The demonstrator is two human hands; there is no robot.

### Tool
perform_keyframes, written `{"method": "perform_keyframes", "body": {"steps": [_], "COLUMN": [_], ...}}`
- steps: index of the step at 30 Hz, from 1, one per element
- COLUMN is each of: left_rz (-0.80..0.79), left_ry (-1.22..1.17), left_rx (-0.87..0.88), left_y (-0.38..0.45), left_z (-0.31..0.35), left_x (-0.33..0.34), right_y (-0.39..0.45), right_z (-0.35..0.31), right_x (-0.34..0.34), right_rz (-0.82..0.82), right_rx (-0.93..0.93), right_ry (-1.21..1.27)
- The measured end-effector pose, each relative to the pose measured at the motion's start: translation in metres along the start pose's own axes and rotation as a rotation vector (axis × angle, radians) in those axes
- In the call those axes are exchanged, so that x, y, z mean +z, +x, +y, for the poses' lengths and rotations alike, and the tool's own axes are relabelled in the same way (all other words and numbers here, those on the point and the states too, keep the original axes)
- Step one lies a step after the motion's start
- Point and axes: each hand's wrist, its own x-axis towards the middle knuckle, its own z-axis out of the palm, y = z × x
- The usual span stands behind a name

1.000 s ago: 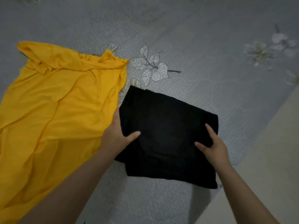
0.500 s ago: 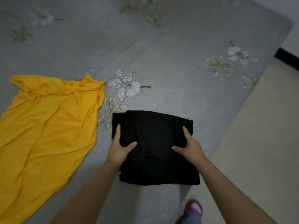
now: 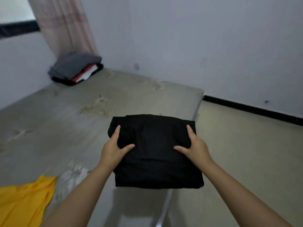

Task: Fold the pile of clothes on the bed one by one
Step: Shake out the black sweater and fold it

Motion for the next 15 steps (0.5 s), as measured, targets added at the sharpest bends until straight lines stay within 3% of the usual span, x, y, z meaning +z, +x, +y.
{"method": "perform_keyframes", "body": {"steps": [7,15], "left_rz": [0.072,0.081], "left_ry": [-0.099,-0.236], "left_rx": [0.312,0.55], "left_y": [0.074,0.163], "left_z": [0.211,0.371], "left_x": [0.058,0.113], "right_y": [0.051,0.12], "right_z": [0.03,0.062], "right_x": [-0.208,-0.364], "right_rz": [0.362,0.639], "right_rx": [-0.09,-0.17], "right_ry": [-0.064,-0.162]}}
